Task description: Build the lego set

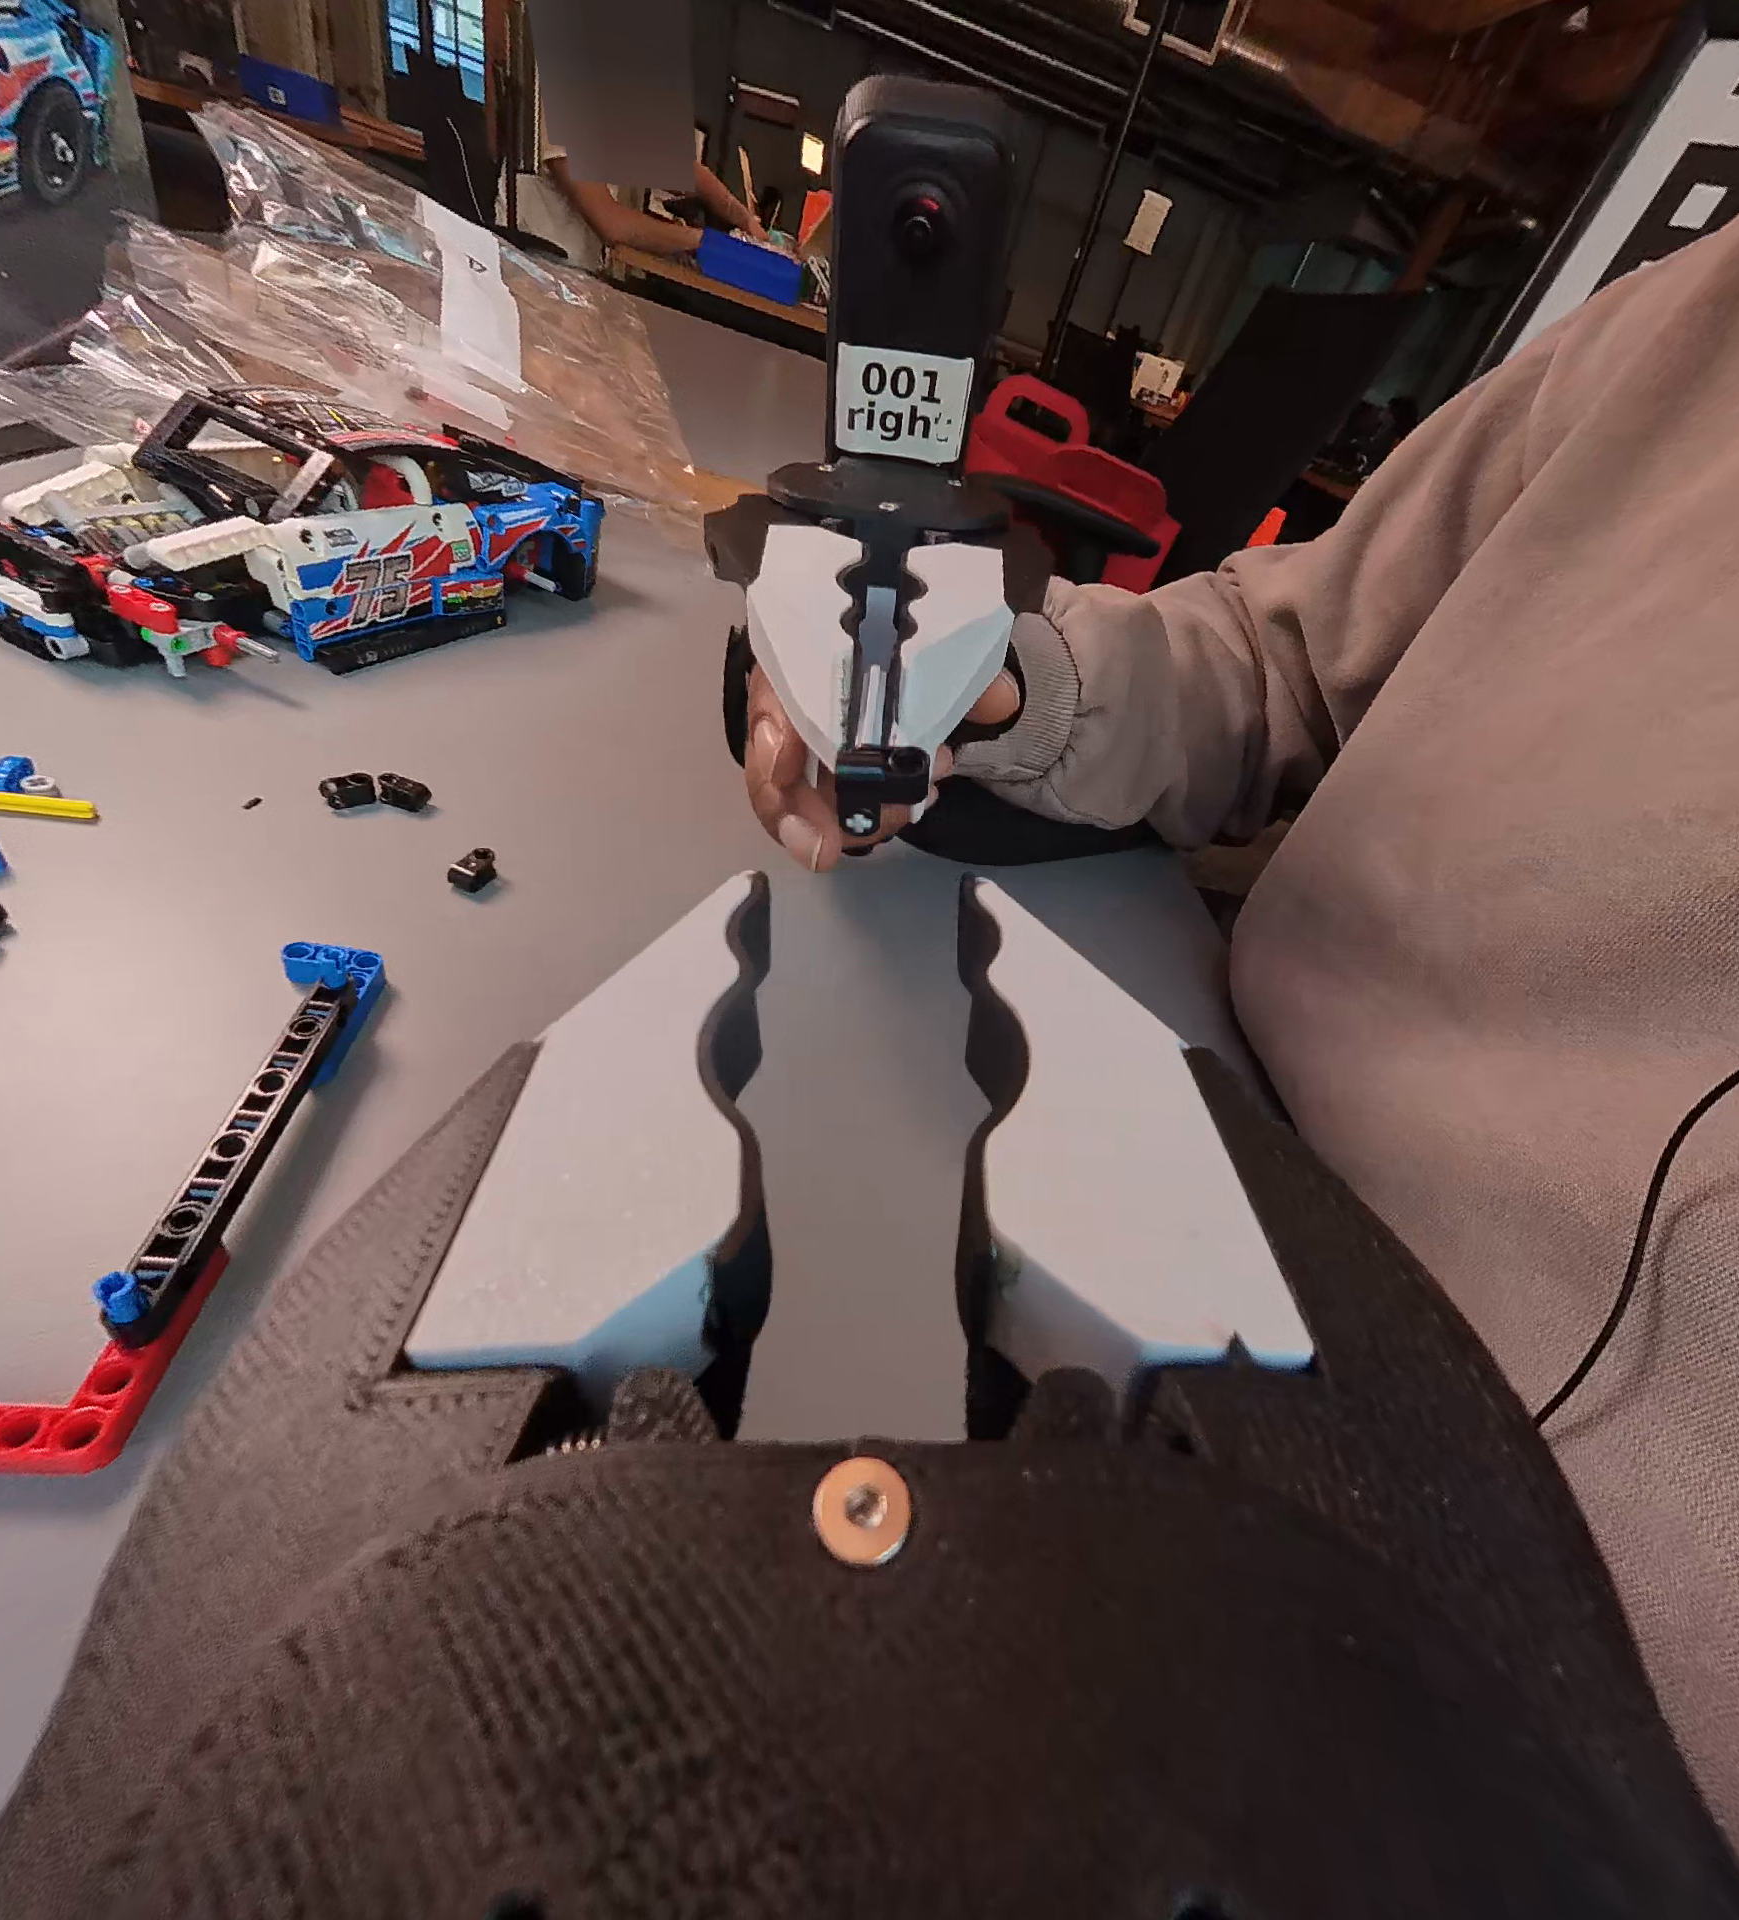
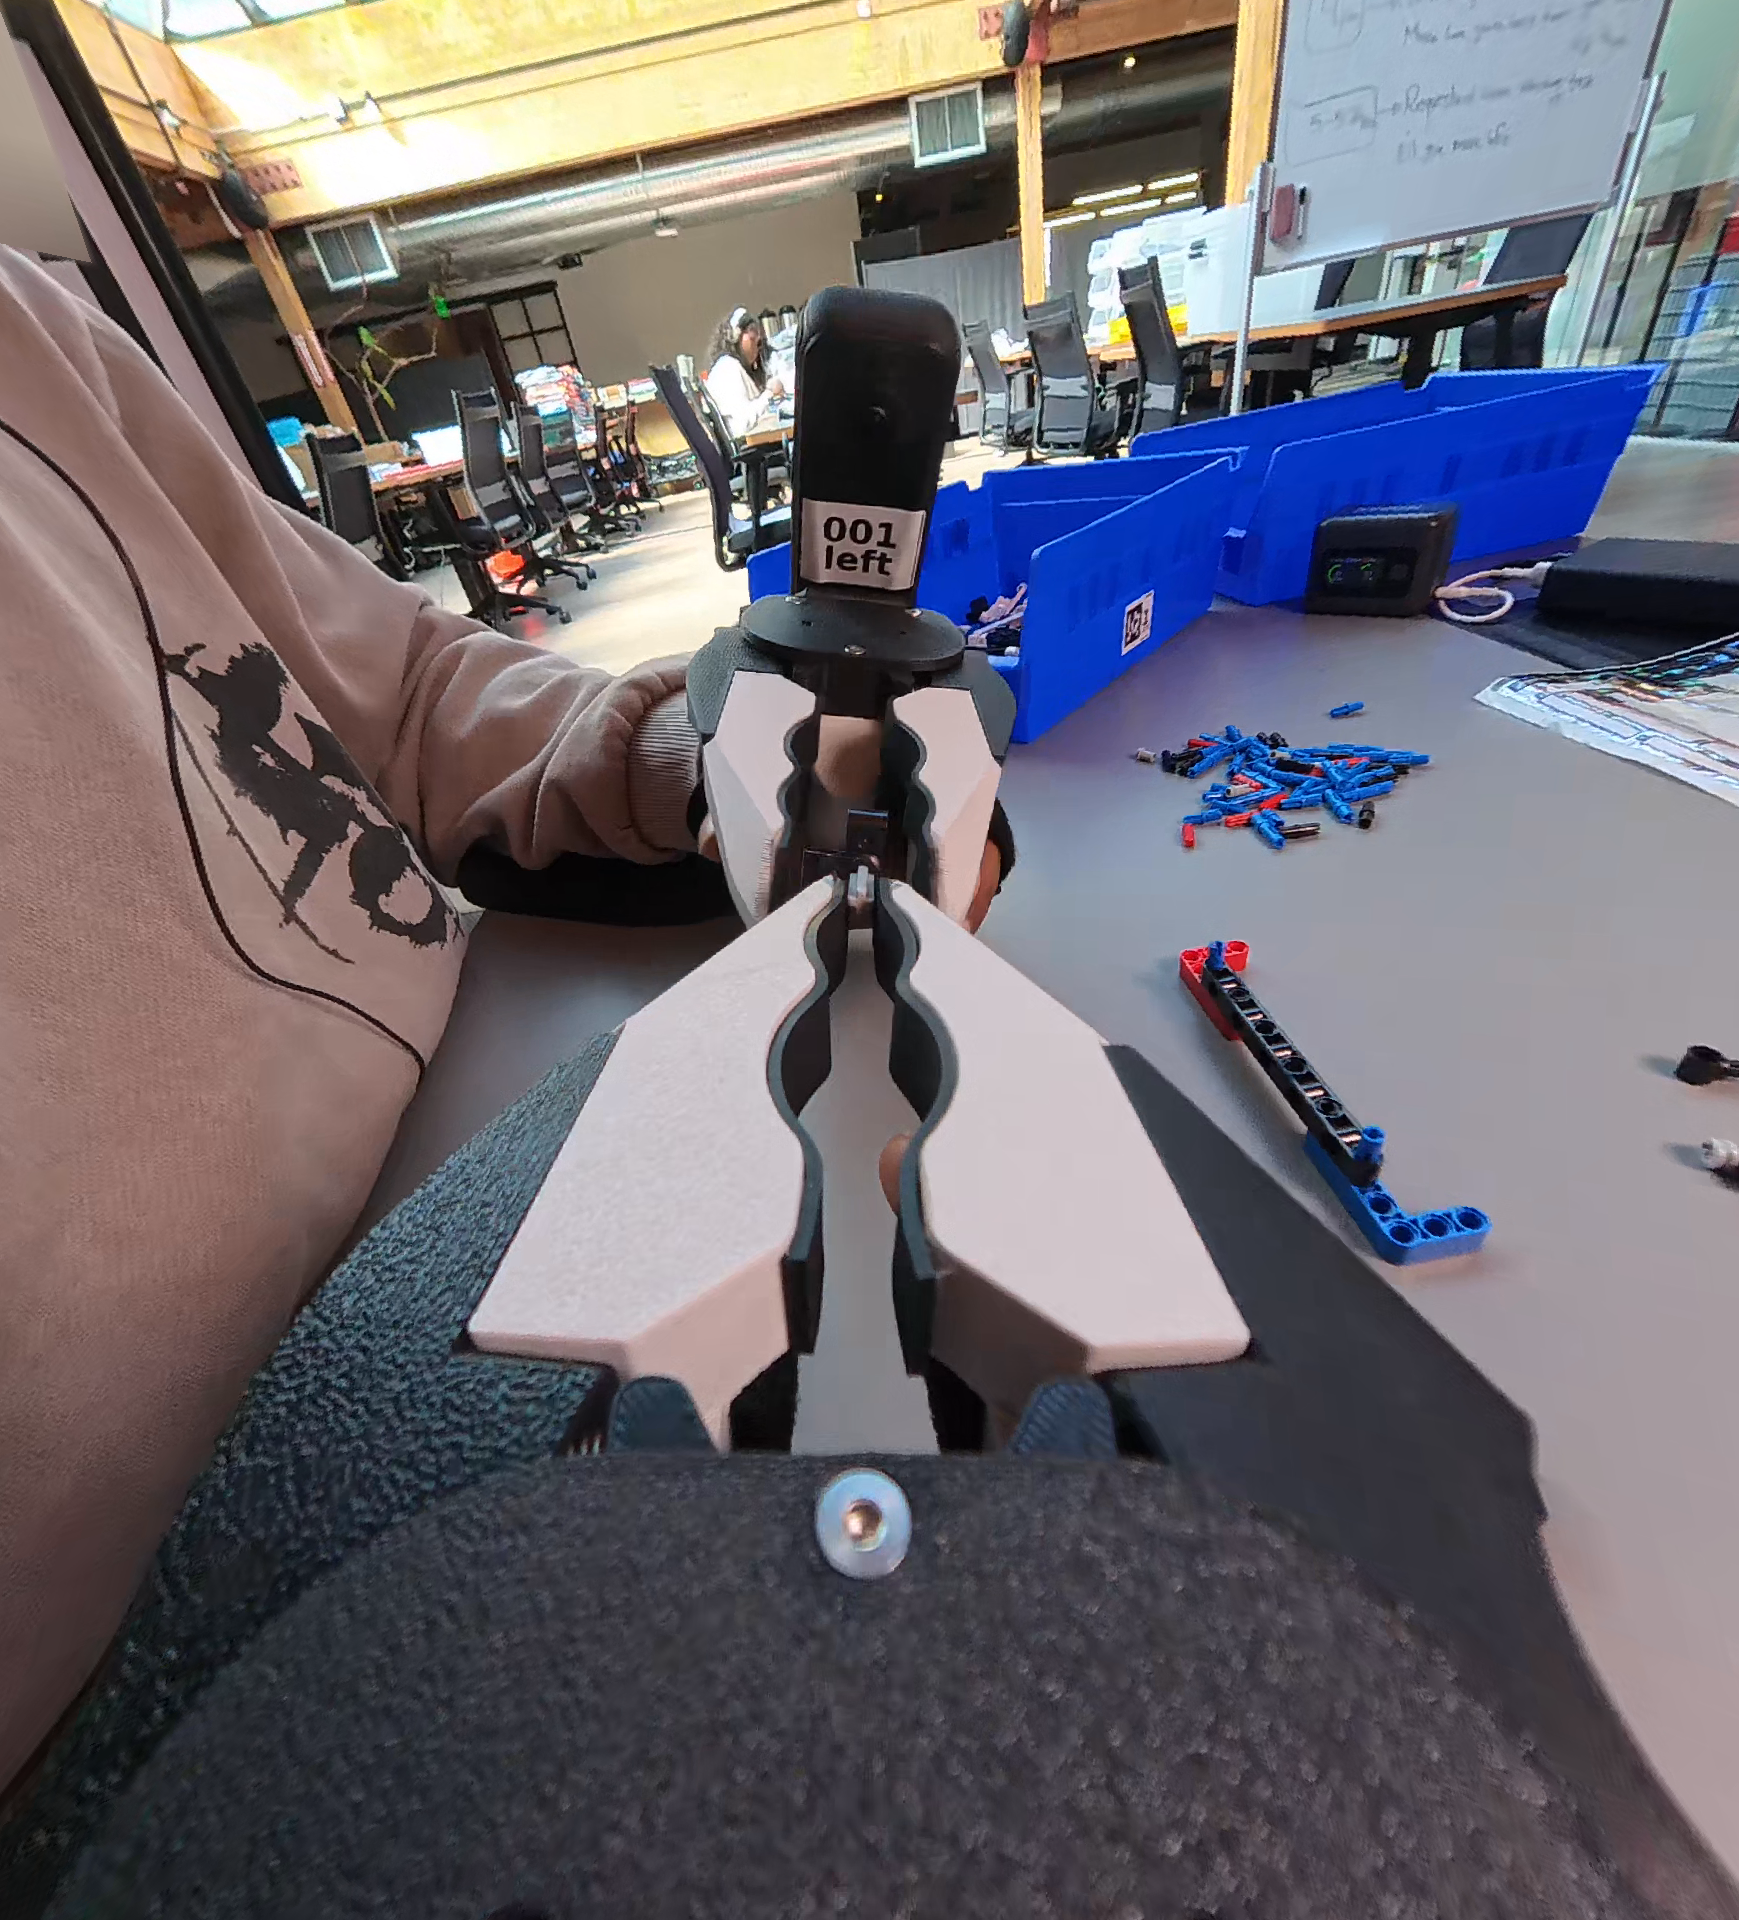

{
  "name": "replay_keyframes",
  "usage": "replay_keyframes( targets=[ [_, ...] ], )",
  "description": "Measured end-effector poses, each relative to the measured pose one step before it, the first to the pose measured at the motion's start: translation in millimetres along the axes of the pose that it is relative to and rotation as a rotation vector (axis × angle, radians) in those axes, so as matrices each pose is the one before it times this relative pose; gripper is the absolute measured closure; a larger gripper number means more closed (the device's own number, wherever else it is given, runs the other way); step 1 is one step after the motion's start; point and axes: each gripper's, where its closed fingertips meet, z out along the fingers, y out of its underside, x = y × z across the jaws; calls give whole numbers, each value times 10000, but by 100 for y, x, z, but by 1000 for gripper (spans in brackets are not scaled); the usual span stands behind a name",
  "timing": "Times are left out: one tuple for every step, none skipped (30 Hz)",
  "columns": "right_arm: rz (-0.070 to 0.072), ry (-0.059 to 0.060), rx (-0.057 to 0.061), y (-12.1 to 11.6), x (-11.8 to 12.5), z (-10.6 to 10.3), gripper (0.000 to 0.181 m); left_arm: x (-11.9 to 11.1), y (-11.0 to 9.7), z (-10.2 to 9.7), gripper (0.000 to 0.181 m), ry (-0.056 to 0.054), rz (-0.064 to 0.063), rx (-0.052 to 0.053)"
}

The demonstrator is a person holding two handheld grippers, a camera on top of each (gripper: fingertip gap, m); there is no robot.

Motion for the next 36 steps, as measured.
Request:
replay_keyframes(
  targets=[
    [7, 59, 61, -119, 139, -118, 179, -69, -279, -40, 143, -54, -14, 159],
    [-8, 26, 28, -59, 52, -36, 179, -26, -254, 27, 143, -38, -1, 124],
    [-44, 36, -32, 33, 21, 35, 179, 33, -186, 72, 143, -10, 10, 75],
    [-81, 30, -69, 108, -14, 91, 179, 19, -138, 111, 144, -20, 10, 45],
    [-68, -13, -83, 144, -84, 117, 179, 14, -130, 87, 147, -27, 7, 49],
    [-23, -41, -55, 120, -129, 137, 179, 20, -77, 71, 150, -14, 9, 16],
    [-5, -27, -19, 69, -108, 108, 179, -13, 39, 54, 154, -42, 35, -49],
    [-10, 10, -10, 37, -44, 94, 179, 9, 104, 17, 158, -38, 85, -85],
    [-29, 57, -32, 56, 66, 35, 179, 126, 72, -2, 164, 29, 82, -57],
    [-14, 31, -15, 32, 46, -5, 179, 137, 3, -22, 166, 29, 37, -1],
    [39, -26, 30, -56, -19, -19, 179, 38, -36, -7, 166, -24, 24, 21],
    [27, -16, 10, -7, -9, 0, 179, 19, -9, 6, 166, -24, 19, 3],
    [-13, 4, 3, -2, -8, 4, 179, 0, -6, -8, 166, -14, 11, -6],
    [-6, 15, 6, -7, 8, 15, 179, -6, -12, -13, 166, -7, 2, 3],
    [17, -3, 7, -12, -3, 8, 179, 0, -5, -17, 166, 5, -17, 9],
    [36, -2, 9, -9, 15, 17, 179, -22, -8, -10, 166, -1, -32, 14],
    [54, 19, 14, -11, 66, 1, 179, -58, -35, -26, 166, -31, -18, 23],
    [60, 6, 39, -36, 64, -28, 179, -62, -53, -40, 165, -40, 18, 36],
    [84, 10, 58, -83, 78, -68, 179, -53, -64, -57, 163, -39, 23, 40],
    [80, 37, 79, -125, 136, -100, 179, -79, -66, -60, 160, -45, -1, 34],
    [73, 35, 93, -153, 121, -115, 179, -43, -29, -63, 159, -17, -16, 20],
    [76, 17, 84, -154, 94, -121, 179, 4, -11, -55, 157, 10, -13, 8],
    [64, 15, 77, -134, 84, -93, 179, 7, -1, -35, 156, -3, 5, -2],
    [42, 9, 56, -110, 52, -73, 179, -16, 25, -19, 156, -34, 20, -17],
    [19, 2, 21, -37, 30, -33, 179, -32, 39, 10, 155, -36, 18, -24],
    [9, -4, -3, 0, 7, 11, 179, -8, 15, 33, 155, -8, -6, -6],
    [4, -9, -16, 51, -12, 25, 179, 22, -67, 41, 155, 13, -36, 35],
    [-5, -18, -24, 77, -44, 71, 179, 17, -114, 60, 155, 9, -56, 67],
    [-10, -15, -30, 89, -57, 90, 179, -22, -147, 85, 155, -15, -78, 78],
    [-25, -23, -28, 114, -99, 131, 179, 7, -165, 99, 155, 5, -91, 89],
    [-50, -37, -38, 134, -139, 159, 179, 123, -133, 132, 157, 63, -75, 57],
    [-90, -8, -70, 185, -119, 190, 179, 119, -9, 122, 162, 40, -13, -25],
    [-150, -12, -116, 234, -135, 188, 179, -15, 146, 68, 164, -72, 98, -117],
    [-150, 70, -110, 189, -4, 95, 179, -61, 232, -20, 164, -83, 181, -175],
    [-152, -10, -209, 283, -71, 63, 178, 14, 309, -43, 164, -9, 125, -240],
    [-173, 29, -267, 313, 4, 34, 178, -19, 303, -26, 165, -12, 53, -223]
  ],
)
